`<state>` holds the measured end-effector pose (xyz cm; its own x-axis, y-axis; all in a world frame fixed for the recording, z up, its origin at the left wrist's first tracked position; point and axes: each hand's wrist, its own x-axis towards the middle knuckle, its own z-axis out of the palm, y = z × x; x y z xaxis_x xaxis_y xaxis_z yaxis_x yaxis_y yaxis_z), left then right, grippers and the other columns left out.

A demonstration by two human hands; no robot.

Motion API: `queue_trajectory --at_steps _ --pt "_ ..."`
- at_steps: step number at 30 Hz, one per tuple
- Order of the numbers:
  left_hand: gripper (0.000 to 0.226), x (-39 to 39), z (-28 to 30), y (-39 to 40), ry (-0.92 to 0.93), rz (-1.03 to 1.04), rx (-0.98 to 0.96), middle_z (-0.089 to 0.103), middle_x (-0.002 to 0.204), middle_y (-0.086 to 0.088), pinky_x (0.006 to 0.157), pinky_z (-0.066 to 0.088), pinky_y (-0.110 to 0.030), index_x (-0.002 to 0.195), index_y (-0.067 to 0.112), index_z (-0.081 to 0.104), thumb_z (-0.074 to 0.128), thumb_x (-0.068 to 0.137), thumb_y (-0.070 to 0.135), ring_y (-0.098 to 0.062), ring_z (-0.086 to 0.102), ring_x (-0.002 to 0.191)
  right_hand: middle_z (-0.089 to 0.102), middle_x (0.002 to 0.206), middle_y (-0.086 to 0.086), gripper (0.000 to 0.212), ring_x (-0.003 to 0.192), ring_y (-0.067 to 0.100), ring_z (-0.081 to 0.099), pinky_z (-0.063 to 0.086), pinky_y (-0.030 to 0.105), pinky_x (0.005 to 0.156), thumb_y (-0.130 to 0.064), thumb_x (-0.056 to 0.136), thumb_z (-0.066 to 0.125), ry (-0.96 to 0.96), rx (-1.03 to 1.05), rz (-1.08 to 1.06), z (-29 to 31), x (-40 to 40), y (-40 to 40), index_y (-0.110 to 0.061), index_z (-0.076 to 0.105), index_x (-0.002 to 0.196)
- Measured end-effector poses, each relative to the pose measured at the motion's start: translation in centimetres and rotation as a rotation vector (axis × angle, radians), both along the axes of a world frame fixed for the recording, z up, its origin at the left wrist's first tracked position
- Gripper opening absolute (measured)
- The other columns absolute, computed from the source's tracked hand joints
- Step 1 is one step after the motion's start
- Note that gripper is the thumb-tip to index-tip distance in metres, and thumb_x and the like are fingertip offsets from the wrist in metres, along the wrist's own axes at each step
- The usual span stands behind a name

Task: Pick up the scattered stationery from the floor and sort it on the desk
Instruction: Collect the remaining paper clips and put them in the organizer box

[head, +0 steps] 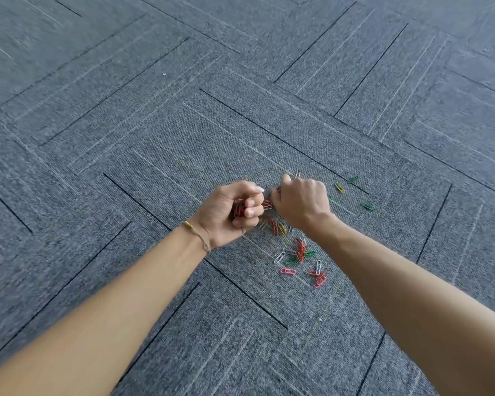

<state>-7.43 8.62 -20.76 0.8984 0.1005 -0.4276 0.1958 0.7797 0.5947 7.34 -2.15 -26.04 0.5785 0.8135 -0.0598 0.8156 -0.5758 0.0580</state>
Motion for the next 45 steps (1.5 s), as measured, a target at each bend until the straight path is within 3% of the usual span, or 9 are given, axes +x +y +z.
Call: queue_trajectory --at_steps 5,9,15,18,22,26,35,41,45 --pt "0.026 -0.8 -1.6 0.1 0.11 0.029 0.026 0.046 0.062 0.004 0.038 0.024 -0.013 0.071 0.019 0.042 0.057 0.088 0.005 -0.005 0.044 0.047 0.046 0.056 -0.004 0.044 0.05 0.019 0.051 0.04 0.028 0.05 -0.058 0.101 0.032 0.014 0.012 0.132 -0.3 -1.1 -0.7 -0.019 0.04 0.083" --pt "0.009 -1.1 -2.3 0.2 0.226 0.039 0.105 0.047 0.063 0.001 0.04 0.024 -0.017 0.092 0.014 0.055 0.049 0.097 0.017 -0.009 0.044 0.05 0.047 0.056 -0.005 0.03 0.048 0.015 0.051 0.043 0.025 0.049 -0.035 0.106 0.029 -0.008 -0.032 0.185 -0.4 -0.6 -0.9 -0.016 0.047 0.09" --pt "0.043 -0.6 -2.9 1.1 0.426 0.11 0.254 0.047 0.06 -0.001 0.036 0.025 -0.019 0.06 0.018 0.042 0.043 0.101 0.031 -0.012 0.045 0.048 0.051 0.056 -0.002 0.02 0.046 0.015 0.047 0.05 0.03 0.055 -0.013 0.098 0.036 0.13 0.037 0.052 -0.2 -1.3 -1.2 -0.014 0.049 0.083" --pt "0.047 -0.1 -3.4 1.3 0.58 -0.033 0.812 0.038 0.055 0.003 0.044 0.028 -0.02 0.059 0.021 0.041 0.043 0.102 0.039 -0.014 0.036 0.046 0.052 0.058 0.001 0.03 0.049 0.016 0.044 0.04 0.028 0.049 -0.018 0.097 0.041 0.61 0.248 -0.177 0.8 -2.2 -1.3 -0.012 0.047 0.068" --pt "0.047 0.6 -4.0 1.5 0.558 -0.362 1.768 0.05 0.059 0.003 0.049 0.034 -0.026 0.077 0.017 0.05 0.036 0.102 0.054 -0.015 0.046 0.052 0.032 0.052 -0.002 0.033 0.041 0.011 0.023 0.017 0.024 0.039 -0.007 0.095 0.036 1.693 0.747 -0.468 3.0 -3.5 -3.1 -0.015 0.042 0.064" --pt "0.052 1.9 -3.7 1.9 0.441 -0.562 2.136 0.053 0.062 0.002 0.052 0.036 -0.031 0.102 0.016 0.048 0.021 0.101 0.06 -0.013 0.05 0.054 0.029 0.053 0.001 0.022 0.041 0.013 0.022 0.022 0.021 0.037 -0.015 0.086 0.038 2.07 0.948 -0.459 3.8 -4.1 -4.7 -0.013 0.04 0.064" --pt "0.071 1.9 -4.4 -1.1 0.235 -0.772 2.348 0.048 0.058 0.004 0.047 0.03 -0.026 0.122 0.014 0.046 0.018 0.093 0.073 -0.012 0.046 0.049 0.036 0.054 -0.001 0.039 0.043 0.011 0.028 0.016 0.025 0.043 -0.029 0.1 0.045 2.006 1.015 -0.497 3.9 -2.6 -6.3 -0.016 0.043 0.063" --pt "0.031 1.9 -4.6 -1.3 0.173 -0.702 2.301 0.049 0.058 0.005 0.05 0.04 -0.027 0.108 0.016 0.049 0.032 0.106 0.042 -0.011 0.049 0.05 0.051 0.062 0.001 0.026 0.045 0.011 0.035 0.022 0.024 0.042 -0.016 0.098 0.048 1.882 0.918 -0.521 2.9 -2.1 -6.5 -0.014 0.063 0.077" --pt "0.023 2.0 -4.3 -1.8 0.25 -0.607 2.018 0.048 0.064 0.004 0.05 0.032 -0.029 0.09 0.017 0.048 0.038 0.103 0.032 -0.011 0.045 0.056 0.041 0.052 -0.003 0.049 0.045 0.014 0.029 0.022 0.027 0.046 -0.039 0.101 0.052 1.42 0.689 -0.581 2.2 -1.6 -5.3 -0.021 0.043 0.056"
